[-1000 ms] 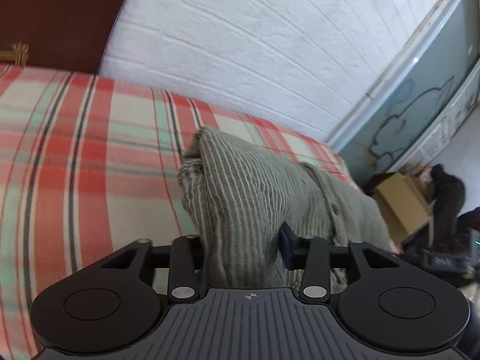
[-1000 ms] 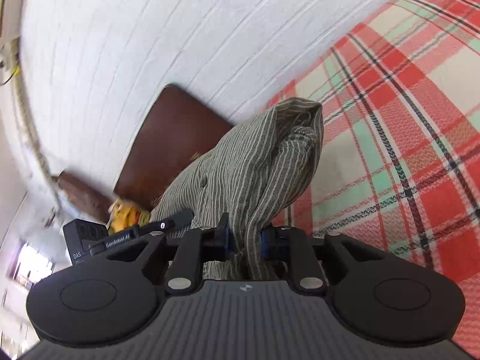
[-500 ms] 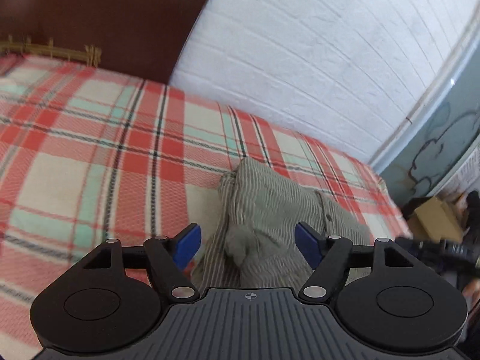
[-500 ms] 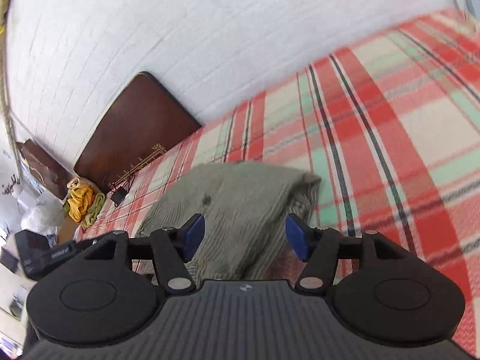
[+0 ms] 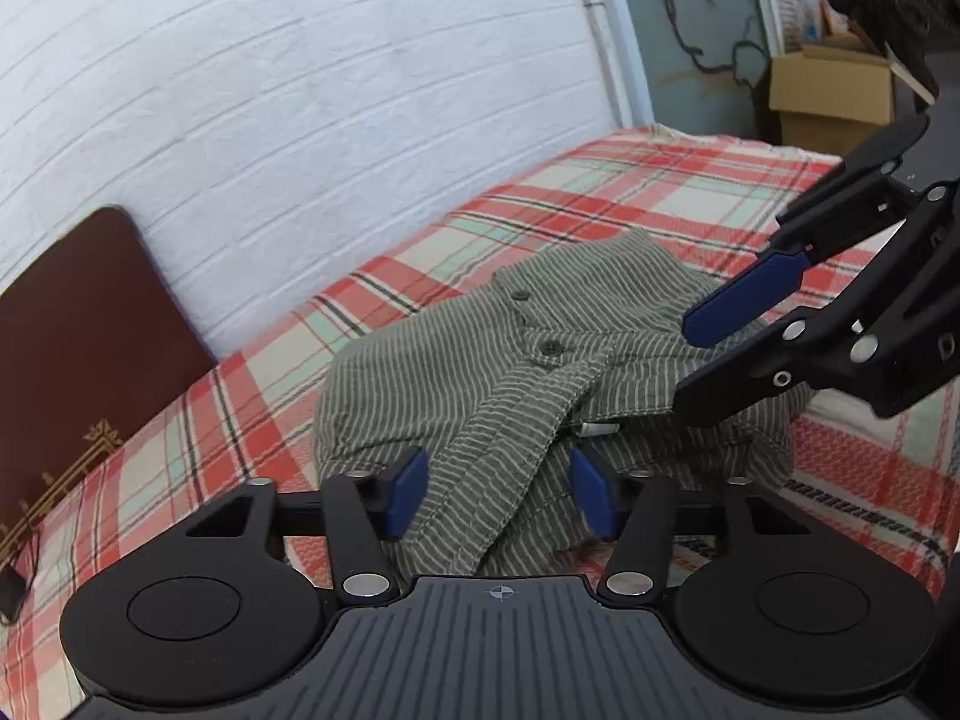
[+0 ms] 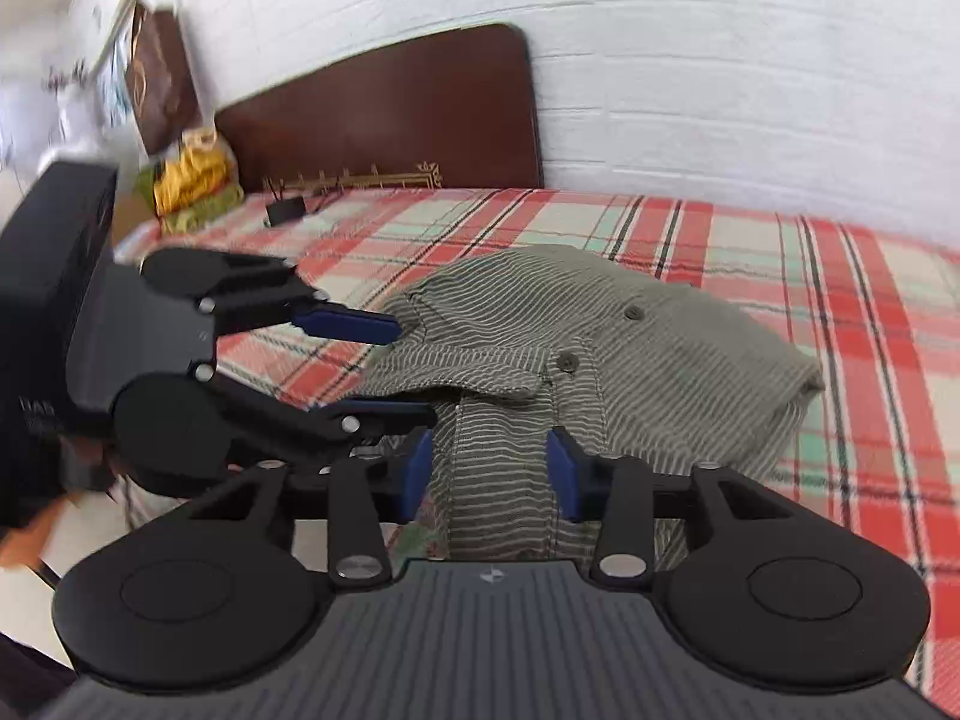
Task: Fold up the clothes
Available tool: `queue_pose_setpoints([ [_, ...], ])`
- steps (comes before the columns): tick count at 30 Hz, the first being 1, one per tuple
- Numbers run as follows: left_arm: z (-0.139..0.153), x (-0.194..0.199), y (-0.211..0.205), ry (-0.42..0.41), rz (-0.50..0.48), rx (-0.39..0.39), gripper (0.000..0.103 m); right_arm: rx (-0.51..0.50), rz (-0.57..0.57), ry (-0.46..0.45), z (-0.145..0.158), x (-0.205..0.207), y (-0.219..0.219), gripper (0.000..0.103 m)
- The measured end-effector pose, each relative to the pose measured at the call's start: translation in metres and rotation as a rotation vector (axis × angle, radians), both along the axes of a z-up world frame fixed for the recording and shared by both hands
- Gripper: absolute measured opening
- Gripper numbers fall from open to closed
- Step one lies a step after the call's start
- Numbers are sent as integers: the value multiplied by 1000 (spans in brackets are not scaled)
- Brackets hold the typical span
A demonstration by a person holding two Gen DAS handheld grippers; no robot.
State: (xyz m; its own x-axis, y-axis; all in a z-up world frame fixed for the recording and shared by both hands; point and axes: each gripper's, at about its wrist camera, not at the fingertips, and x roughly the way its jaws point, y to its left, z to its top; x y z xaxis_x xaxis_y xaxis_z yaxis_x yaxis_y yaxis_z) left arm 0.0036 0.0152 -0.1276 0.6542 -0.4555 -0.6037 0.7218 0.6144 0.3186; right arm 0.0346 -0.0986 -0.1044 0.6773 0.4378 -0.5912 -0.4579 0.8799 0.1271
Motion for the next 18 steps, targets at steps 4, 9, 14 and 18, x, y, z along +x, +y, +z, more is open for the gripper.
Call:
queue_pose_setpoints([
  [4,-7,8,-4,10,-45,40,26,-117,4,-23,-5,3,23,37],
  [9,-4,18,-1,64,-107,18,14,-150,-41,-7,-14,13,28,9],
  [14,4,61,23,317,-107,-217,7,261,-196,100,-6,20,-33,9],
  [18,-3,100,42,463,-48,-385,7,530,-295,220,-23,22,-75,9],
])
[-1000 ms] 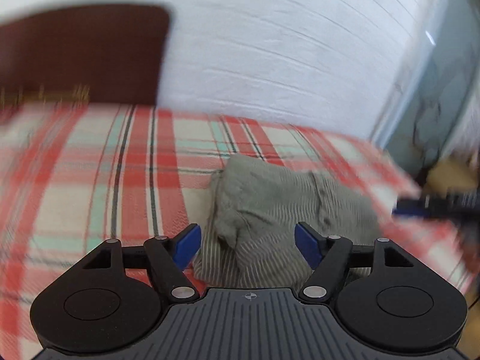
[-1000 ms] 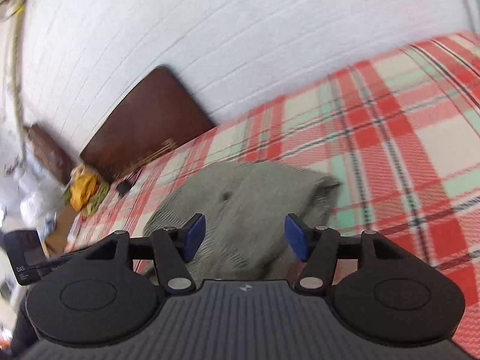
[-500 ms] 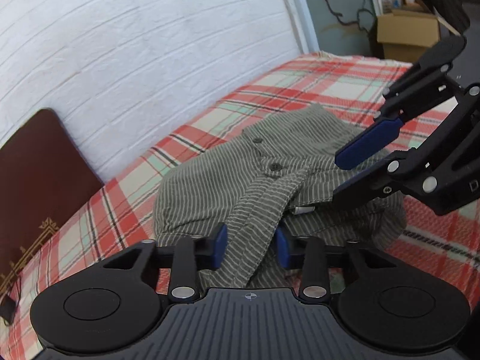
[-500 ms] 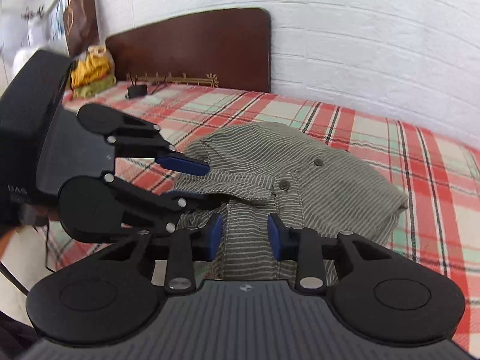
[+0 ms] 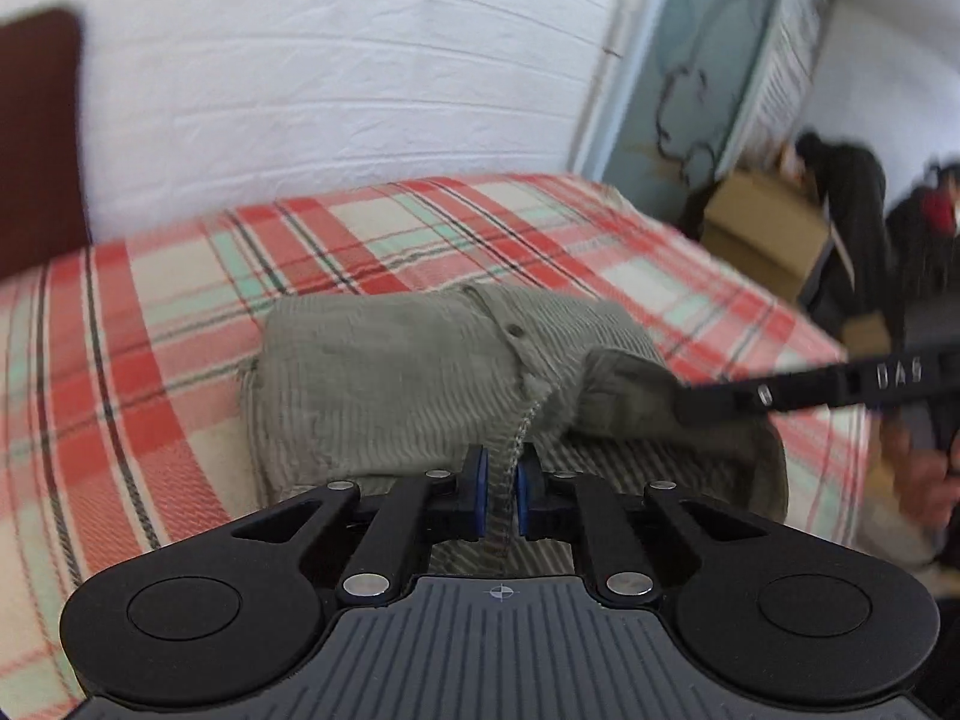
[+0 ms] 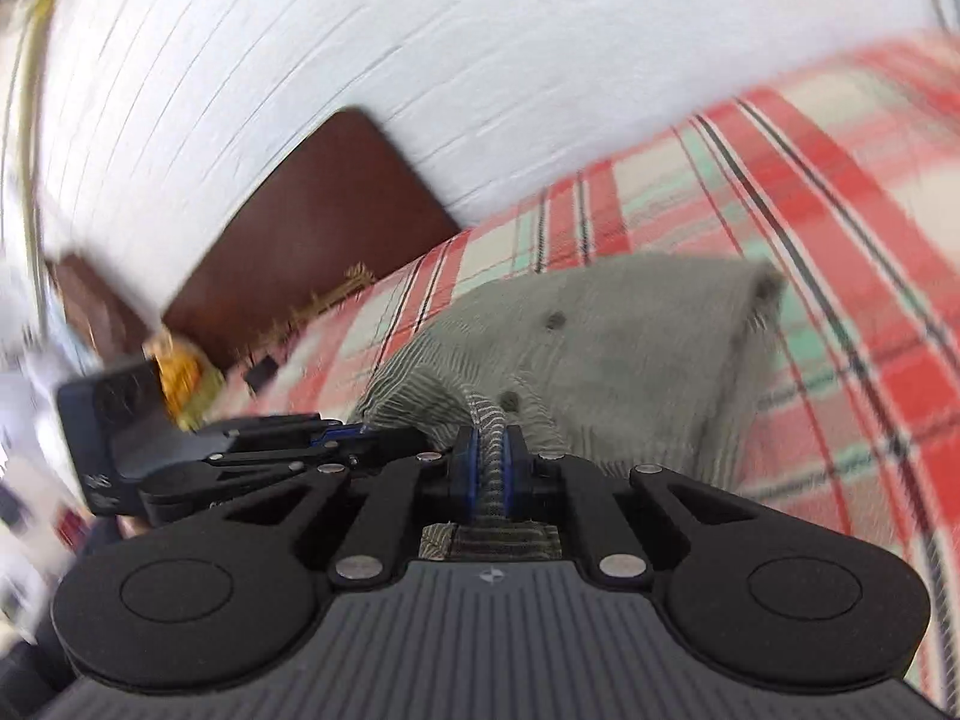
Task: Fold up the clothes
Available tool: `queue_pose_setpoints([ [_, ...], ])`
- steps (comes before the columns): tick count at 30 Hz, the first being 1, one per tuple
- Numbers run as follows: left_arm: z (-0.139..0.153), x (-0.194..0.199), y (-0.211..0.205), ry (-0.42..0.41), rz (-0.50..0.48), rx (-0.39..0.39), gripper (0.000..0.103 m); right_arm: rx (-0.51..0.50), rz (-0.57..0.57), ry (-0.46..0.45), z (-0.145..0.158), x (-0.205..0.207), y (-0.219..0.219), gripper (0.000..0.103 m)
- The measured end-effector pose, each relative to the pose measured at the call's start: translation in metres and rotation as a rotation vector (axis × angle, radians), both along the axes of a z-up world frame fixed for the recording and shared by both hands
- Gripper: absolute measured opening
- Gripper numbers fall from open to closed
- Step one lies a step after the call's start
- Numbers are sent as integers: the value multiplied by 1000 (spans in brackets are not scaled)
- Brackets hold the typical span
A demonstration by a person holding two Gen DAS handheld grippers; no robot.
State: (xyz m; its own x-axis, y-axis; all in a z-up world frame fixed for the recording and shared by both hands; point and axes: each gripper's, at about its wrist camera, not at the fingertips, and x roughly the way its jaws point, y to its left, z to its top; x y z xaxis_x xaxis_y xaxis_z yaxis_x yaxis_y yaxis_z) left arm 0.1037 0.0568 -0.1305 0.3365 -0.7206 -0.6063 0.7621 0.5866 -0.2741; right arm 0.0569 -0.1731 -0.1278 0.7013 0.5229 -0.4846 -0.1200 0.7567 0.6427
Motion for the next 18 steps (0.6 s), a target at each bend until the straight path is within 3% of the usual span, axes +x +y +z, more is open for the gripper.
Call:
queue_pose_setpoints([
  [5,-19,25,9,89,46,-49,14,221,-57,138,-34,8,-24,9],
  [8,-28,32,11,116,51,-74,17,234,-71,162,-43,10,-26,9],
  [10,-31,34,16,137,63,-103,19,214,-64,155,-42,11,-24,9],
  [13,-25,29,28,120,100,-124,33,134,-57,111,-32,10,-19,10],
  [16,-22,23,34,91,135,-92,41,-48,-74,67,-21,8,-7,13],
  [18,-25,20,35,80,146,-70,41,-91,-63,65,-21,8,-1,13],
])
